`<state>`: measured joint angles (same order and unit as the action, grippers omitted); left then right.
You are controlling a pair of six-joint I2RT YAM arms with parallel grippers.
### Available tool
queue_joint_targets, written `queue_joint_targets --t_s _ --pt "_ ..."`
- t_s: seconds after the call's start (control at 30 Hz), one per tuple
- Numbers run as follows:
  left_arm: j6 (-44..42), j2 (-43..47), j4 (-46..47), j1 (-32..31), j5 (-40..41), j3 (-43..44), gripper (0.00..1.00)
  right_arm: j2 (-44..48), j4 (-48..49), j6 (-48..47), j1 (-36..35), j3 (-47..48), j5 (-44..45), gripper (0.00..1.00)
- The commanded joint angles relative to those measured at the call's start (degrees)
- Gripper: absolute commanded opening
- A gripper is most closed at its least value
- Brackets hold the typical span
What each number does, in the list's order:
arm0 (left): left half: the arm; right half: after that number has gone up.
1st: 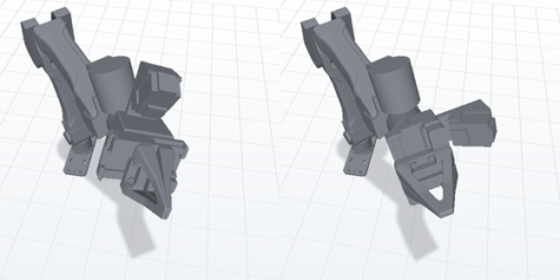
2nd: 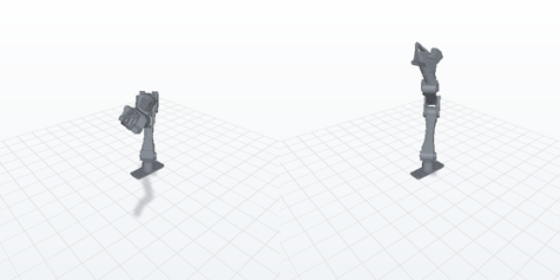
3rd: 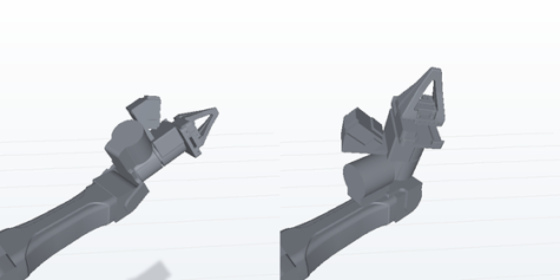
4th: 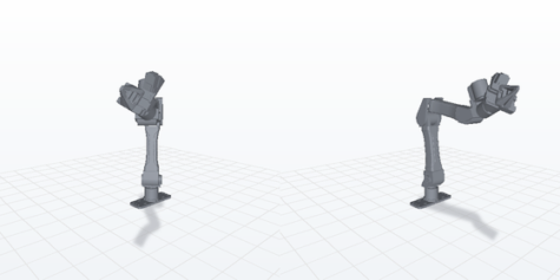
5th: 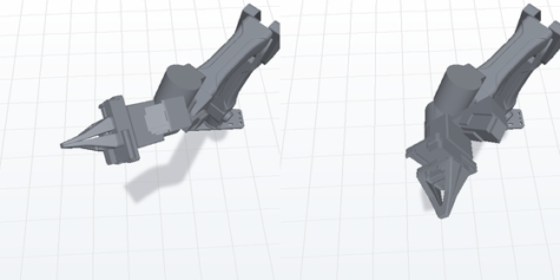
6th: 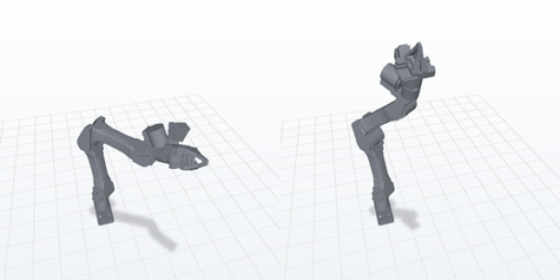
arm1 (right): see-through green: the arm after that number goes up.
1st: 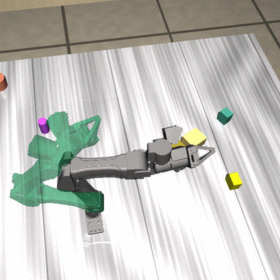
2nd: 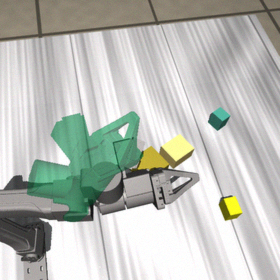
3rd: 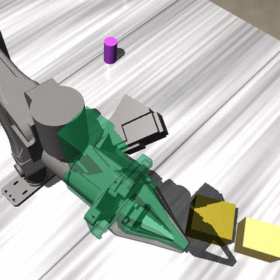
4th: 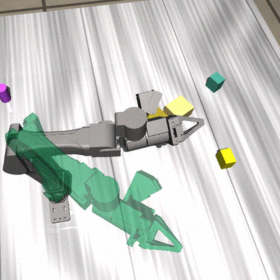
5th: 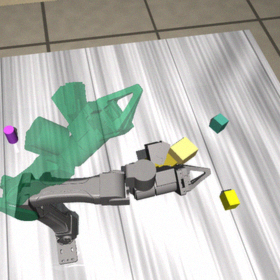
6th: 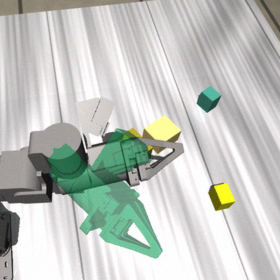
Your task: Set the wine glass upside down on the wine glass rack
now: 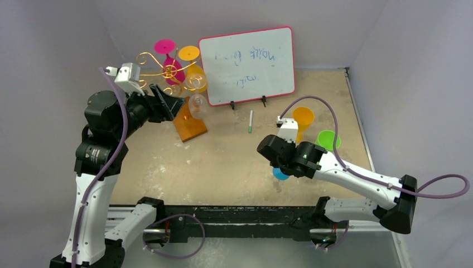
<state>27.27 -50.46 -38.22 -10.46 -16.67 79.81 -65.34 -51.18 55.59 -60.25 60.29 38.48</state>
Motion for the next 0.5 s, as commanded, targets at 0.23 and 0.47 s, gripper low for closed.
queue_joint_targets --t_s 0.23,0.47 --pt "-0.9 3.39 10.06 0.26 -5.32 -3.06 0.68 -0.05 0.94 -6.36 0.24 3.22 1.56 0.0" --pt "-1.45 6.21 17.92 0.26 -9.01 -8.4 0.68 4.03 6.15 -15.23 0.24 6.29 -2.0 0.0"
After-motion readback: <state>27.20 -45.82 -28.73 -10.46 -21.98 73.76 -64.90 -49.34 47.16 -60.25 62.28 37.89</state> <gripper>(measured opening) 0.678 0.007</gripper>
